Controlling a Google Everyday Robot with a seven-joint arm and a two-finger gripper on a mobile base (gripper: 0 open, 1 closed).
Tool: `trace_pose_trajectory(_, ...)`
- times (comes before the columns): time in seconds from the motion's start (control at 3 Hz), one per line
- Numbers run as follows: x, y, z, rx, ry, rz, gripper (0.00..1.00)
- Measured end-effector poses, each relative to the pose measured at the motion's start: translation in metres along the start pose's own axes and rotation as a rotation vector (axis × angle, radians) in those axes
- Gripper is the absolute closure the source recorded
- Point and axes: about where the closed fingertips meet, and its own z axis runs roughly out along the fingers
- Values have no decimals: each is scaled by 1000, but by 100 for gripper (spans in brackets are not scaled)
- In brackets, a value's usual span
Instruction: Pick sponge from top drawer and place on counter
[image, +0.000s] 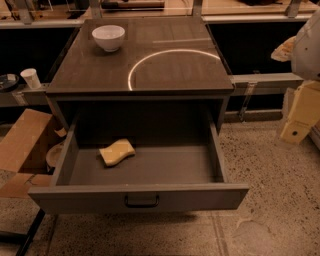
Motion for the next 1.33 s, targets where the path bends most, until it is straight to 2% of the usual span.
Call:
trace_pose_trajectory(0.33, 0, 0, 0, 0, 0, 0, 0)
trace_pose_trajectory(0.67, -3, -1, 47, -20, 2, 0, 0)
trace_pose_trajectory(1.0, -13, 2, 111, -74, -43, -15, 0)
trace_pose_trajectory(1.33, -48, 3, 170, -148, -151, -65, 0)
